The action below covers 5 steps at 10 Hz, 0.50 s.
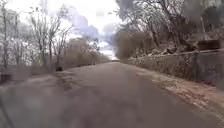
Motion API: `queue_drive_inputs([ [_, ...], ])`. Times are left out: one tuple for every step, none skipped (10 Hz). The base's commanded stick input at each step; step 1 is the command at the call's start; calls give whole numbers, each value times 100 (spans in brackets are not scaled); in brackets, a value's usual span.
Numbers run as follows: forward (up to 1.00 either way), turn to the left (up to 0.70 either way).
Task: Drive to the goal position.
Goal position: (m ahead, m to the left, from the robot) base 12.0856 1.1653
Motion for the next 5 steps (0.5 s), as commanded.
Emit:
queue_drive_inputs([
  [70, 0],
  [70, 0],
  [70, 0],
  [70, 0],
  [70, 0],
])
